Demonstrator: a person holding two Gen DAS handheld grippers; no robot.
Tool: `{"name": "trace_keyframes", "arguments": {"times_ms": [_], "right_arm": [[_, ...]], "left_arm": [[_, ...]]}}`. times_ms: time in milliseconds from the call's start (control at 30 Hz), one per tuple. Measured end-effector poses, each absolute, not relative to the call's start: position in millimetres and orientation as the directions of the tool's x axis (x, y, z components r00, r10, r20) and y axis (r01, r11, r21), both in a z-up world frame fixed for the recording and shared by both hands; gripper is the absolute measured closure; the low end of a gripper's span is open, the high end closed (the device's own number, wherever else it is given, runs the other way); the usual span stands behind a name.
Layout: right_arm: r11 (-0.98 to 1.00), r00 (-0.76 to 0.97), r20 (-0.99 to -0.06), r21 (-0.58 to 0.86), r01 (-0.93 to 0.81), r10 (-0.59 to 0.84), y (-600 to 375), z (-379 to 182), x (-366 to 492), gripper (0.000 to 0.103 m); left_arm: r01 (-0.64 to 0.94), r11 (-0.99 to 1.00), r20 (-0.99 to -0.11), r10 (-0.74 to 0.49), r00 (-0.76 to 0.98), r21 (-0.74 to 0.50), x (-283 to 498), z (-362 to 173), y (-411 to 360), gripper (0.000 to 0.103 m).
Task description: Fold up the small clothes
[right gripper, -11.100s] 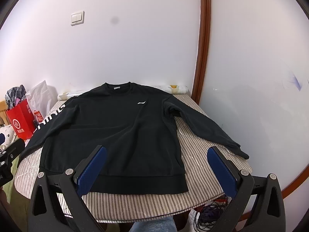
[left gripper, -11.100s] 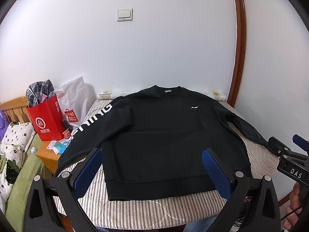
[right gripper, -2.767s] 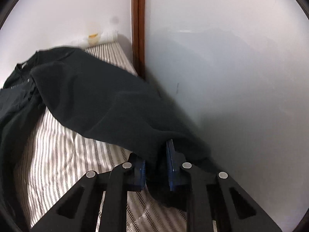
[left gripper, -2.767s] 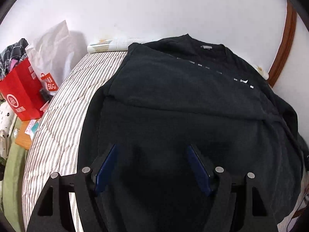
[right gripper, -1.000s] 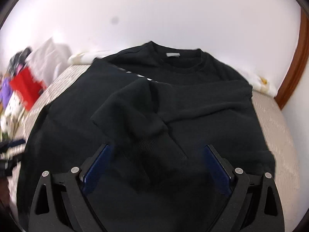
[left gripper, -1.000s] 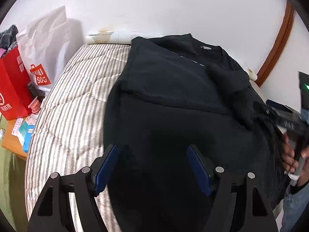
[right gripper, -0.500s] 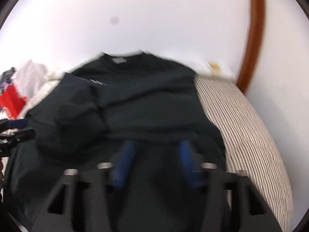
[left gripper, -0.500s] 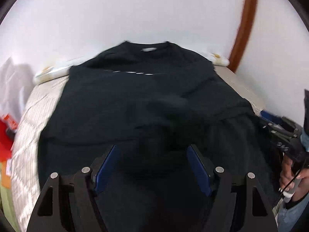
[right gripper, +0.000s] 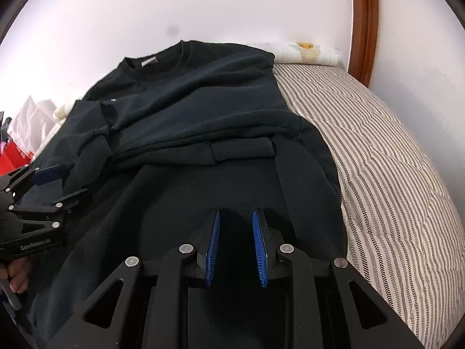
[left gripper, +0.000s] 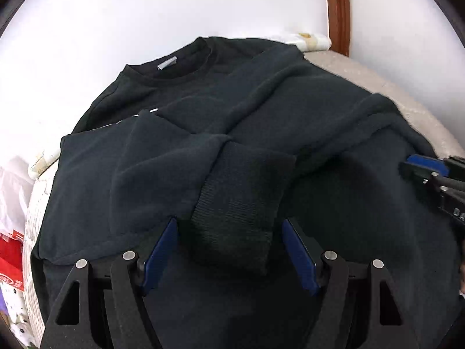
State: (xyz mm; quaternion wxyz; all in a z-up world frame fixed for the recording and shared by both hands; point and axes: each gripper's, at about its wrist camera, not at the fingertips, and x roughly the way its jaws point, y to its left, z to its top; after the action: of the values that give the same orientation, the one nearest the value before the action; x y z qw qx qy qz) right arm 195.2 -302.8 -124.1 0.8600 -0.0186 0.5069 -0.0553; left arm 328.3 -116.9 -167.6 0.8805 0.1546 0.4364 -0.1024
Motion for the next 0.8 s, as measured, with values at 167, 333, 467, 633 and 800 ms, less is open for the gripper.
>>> {"name": "trace_keyframes", "arguments": {"times_ms": [167, 333, 467, 633, 800], "right_arm": [[0.994, 0.48, -0.871, -0.076, 0.079, -0.105, -304, -125, 196, 0.079], [0.994, 0.48, -0.871, -0.079, 0.078, -0.107, -304, -125, 195, 0.079], [0.994, 0.481, -0.87, -0.078, 0.077, -0.106, -303, -125, 195, 0.079], [0.994, 0.48, -0.87, -0.082, 0.075, -0.108, -304, -125, 196, 0.079], [0.994, 0.48, -0.87, -0.084, 0.074, -0.109, -304, -125, 196, 0.079]], "left_arm": [[0.314, 0.927, -0.778, -0.04, 0.627, 0.205, 331, -171, -122, 0.03], [0.284, 0.927, -0.749, -0.004, 0.662, 0.246, 331, -162, -113, 0.088], [0.241, 0.97, -0.739, -0.144, 0.658, 0.026, 339, -125, -60, 0.09], [0.077, 0.996, -0.678, -0.089, 0.73, -0.047, 351, -90, 30, 0.092], [-0.058, 0.985, -0.726, -0.078, 0.683, -0.161, 360, -106, 110, 0.079]]}}
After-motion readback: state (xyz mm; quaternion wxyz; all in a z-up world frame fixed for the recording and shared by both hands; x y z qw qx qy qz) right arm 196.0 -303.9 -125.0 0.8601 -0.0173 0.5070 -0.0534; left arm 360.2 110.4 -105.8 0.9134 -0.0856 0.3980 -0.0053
